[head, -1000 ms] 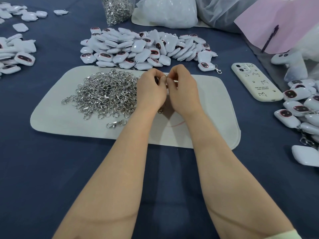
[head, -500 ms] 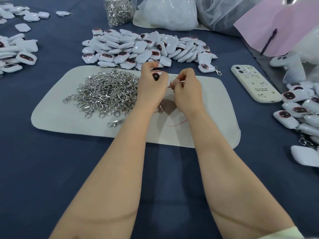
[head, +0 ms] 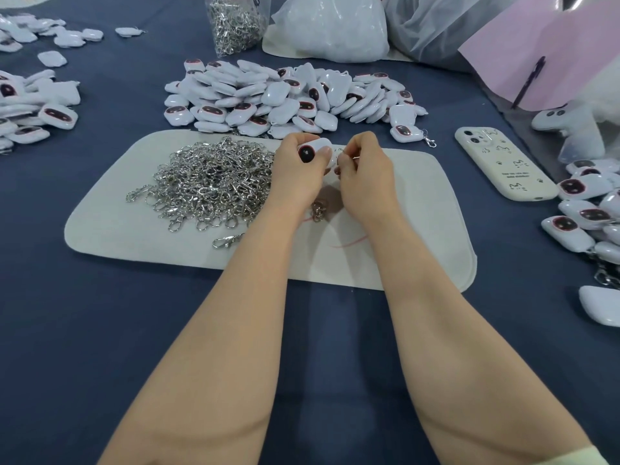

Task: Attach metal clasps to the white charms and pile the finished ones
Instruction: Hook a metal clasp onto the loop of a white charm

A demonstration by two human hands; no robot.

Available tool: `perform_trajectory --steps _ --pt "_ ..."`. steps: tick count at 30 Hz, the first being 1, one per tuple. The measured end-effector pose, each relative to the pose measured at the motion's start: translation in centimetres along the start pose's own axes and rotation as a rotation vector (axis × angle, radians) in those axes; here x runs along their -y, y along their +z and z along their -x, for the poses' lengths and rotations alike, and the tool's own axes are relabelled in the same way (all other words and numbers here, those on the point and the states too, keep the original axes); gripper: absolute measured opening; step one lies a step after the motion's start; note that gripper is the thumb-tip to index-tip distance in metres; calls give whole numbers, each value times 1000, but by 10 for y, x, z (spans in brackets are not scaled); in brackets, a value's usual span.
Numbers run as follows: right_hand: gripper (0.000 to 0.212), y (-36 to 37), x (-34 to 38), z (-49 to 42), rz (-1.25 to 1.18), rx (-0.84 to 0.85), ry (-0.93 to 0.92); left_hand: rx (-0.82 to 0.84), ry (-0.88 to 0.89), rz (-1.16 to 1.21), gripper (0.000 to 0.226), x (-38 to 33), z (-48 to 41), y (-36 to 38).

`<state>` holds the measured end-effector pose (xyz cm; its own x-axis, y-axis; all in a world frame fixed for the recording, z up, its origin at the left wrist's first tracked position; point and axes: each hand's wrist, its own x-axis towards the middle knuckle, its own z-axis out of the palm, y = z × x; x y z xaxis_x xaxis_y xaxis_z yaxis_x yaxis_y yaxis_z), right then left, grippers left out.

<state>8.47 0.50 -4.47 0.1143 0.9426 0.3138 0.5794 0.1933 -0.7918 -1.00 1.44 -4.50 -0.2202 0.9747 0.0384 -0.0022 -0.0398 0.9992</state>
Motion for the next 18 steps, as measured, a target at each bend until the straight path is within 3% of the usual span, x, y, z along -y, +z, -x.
perform_trajectory --steps 18 --pt "9 2 2 1 75 -9 -32 3 39 -65 17 -1 3 1"
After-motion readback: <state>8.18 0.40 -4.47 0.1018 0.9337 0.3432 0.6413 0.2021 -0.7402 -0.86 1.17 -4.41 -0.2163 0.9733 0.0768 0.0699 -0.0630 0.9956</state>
